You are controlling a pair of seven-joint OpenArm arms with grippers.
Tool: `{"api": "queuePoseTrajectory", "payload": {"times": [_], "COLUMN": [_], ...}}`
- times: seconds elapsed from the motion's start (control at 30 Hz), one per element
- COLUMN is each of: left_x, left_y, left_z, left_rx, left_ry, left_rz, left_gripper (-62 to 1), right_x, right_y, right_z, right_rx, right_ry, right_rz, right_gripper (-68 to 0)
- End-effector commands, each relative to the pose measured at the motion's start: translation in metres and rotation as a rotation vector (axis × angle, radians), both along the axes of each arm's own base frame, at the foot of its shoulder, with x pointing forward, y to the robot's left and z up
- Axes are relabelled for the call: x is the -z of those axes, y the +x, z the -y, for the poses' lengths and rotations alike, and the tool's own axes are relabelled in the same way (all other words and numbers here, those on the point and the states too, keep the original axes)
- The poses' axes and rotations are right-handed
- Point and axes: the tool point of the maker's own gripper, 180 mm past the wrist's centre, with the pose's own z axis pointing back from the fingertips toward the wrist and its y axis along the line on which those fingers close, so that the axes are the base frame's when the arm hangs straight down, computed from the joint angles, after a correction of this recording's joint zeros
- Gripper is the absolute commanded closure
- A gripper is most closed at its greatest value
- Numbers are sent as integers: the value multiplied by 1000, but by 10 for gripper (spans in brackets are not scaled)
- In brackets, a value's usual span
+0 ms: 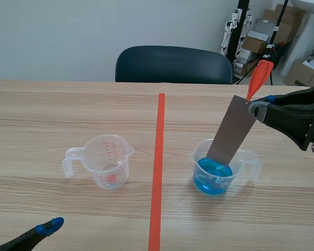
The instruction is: Do the redox reaction experiment. raise the plate out of the solution
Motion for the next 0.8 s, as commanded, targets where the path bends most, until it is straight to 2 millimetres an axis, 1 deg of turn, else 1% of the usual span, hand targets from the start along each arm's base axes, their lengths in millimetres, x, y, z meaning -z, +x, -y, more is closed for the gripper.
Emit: {"api": "queuePoseTrajectory", "payload": {"times": [0.0, 0.13, 0.2, 0.23, 0.4, 0.47, 0.6, 0.77], "left_x": [-8, -9, -9, -10, -23, -33, -56, -91], "left_y": [-1, -11, -15, -17, -30, -35, -42, -45], "left_z": [0, -7, -16, -21, -46, -57, -74, -86], "left_rx": [2, 2, -14, -24, -39, -48, -60, -31], "left_ry": [-23, -19, -14, -13, 4, 3, -14, -20], "left_rz": [33, 19, 7, 2, -11, -13, -10, 27], "left_gripper": [-623, -623, -623, -610, -531, -484, -363, -281], "right_x": [-17, -21, -24, -26, -35, -39, -48, -55], "right_y": [8, 11, 12, 13, 13, 14, 19, 26], "right_z": [3, 4, 5, 5, 5, 6, 10, 15], "right_rx": [8, 22, 25, 27, 12, 8, 20, 39], "right_ry": [8, 0, -6, -8, -8, -9, -8, -20], "right_rz": [37, 19, 15, 13, -13, -18, -19, -6], "right_gripper": [-6, -6, -6, -6, -6, -6, -6, -6]}}
